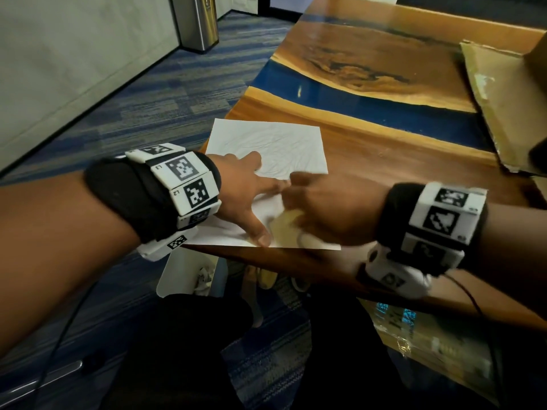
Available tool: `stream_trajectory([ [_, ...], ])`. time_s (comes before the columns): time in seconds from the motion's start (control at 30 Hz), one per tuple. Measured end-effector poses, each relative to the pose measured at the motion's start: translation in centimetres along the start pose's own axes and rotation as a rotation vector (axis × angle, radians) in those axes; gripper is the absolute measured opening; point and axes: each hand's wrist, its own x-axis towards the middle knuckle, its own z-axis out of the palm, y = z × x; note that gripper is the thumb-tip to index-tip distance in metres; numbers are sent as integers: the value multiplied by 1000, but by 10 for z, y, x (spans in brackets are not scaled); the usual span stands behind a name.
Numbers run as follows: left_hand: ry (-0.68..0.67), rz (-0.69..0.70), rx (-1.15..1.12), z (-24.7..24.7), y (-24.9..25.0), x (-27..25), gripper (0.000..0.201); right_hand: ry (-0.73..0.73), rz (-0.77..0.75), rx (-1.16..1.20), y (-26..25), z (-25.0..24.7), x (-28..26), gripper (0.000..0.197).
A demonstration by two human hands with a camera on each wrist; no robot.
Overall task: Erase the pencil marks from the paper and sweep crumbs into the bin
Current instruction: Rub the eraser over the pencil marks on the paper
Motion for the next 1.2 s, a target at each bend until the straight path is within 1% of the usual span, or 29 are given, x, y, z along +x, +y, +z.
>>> stream_trajectory([
  [0.03,0,3,-7,0,0,-1,111,-6,-82,8,-9,4,-2,24],
  [0.07,0,4,-10,-1,0,-2,108,-11,-103,8,-9,4,-2,23],
  [0.1,-3,2,-9,-1,1,-2,108,-8,-51,13,-2,1,2,24],
  [0.17,-5,-9,-2,-1,3,-1,113,30,115,17,20,-4,10,26],
  [0.2,-5,-13,-1,-1,4,0,115,43,151,0,25,-5,11,27],
  [0.23,-5,-12,-3,-1,4,0,114,47,133,-12,22,-4,9,27],
  [0.33,-1,-1,-23,-3,3,-1,107,-9,-96,-7,-8,5,-1,25],
  [0.37,-2,-3,-23,-3,3,-1,108,-22,-115,-19,-8,5,-1,24],
  [0.4,-6,-5,-20,-3,4,-1,110,-16,-61,-29,1,2,2,23],
  [0.47,-5,-14,-4,-3,6,0,116,17,104,-21,23,-5,8,24],
  [0.5,-7,-18,3,-3,6,0,117,25,131,-38,28,-5,7,25],
  [0.53,-10,-16,9,-4,6,1,115,33,104,-50,24,-3,4,25],
  [0.63,-19,-1,-6,-8,7,0,106,-29,-134,-37,-6,6,-8,24],
  [0.67,-20,-4,-1,-8,8,0,108,-43,-138,-37,-4,4,-8,23],
  [0.77,-27,-24,37,-8,9,1,119,-2,99,-32,28,-6,-1,26],
  [0.8,-32,-28,41,-8,10,1,120,5,115,-48,31,-5,-1,27],
  [0.83,-35,-26,41,-9,10,1,119,1,82,-46,24,-5,-4,27],
  [0.87,-35,-22,35,-10,10,0,118,-16,14,-48,13,-1,-6,26],
  [0.9,-36,-17,25,-11,10,0,116,-31,-85,-34,1,2,-10,25],
  [0.93,-36,-15,19,-12,11,0,116,-49,-141,-35,-3,4,-10,24],
  [0.97,-37,-17,18,-11,11,1,116,-45,-120,-40,1,2,-8,23],
  [1.03,-37,-28,38,-10,12,1,120,-9,49,-41,24,-5,-1,27],
  [1.07,-37,-33,44,-10,11,1,121,3,99,-64,31,-6,0,29],
  [1.1,-40,-33,45,-10,11,1,121,11,97,-79,32,-4,-2,30],
  [1.13,-41,-31,39,-11,11,1,120,-1,50,-75,23,-2,-5,29],
  [1.2,-45,-23,15,-11,11,1,117,-33,-115,-43,3,5,-11,27],
])
